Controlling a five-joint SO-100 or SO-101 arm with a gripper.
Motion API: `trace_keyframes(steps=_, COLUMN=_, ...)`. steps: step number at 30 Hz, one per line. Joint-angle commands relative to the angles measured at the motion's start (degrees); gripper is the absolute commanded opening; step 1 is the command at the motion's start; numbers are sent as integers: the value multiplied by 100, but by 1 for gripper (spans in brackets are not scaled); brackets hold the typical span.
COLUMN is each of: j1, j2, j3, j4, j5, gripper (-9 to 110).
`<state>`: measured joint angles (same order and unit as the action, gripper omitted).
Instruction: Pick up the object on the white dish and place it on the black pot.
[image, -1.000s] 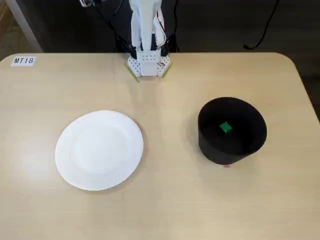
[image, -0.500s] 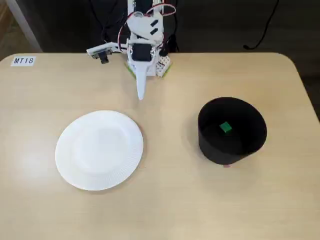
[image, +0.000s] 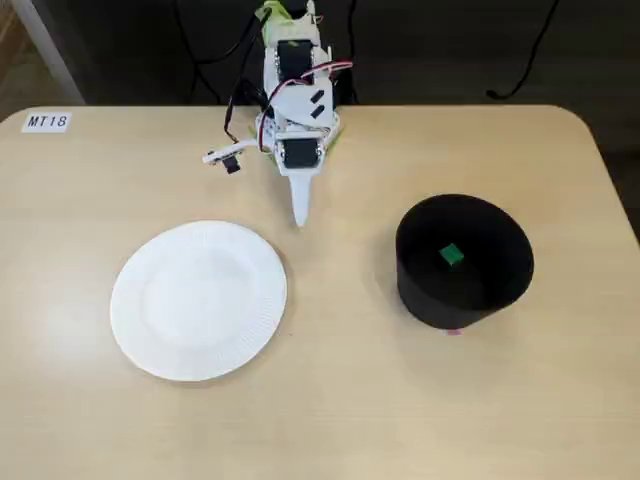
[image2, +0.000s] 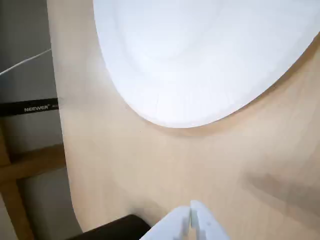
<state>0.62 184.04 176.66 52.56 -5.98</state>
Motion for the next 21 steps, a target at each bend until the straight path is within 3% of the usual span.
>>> trace_keyframes(steps=1, j1=-70, j2=677, j3=176, j4=-105, j5=-70, gripper=0)
trace_keyframes(steps=11, j1=-88, j2=677, j3=193, j4=-141, j5=-26, gripper=0)
trace_keyframes(steps=21, j1=-88, j2=677, j3=475, j4=-1011, j5=-246, gripper=0)
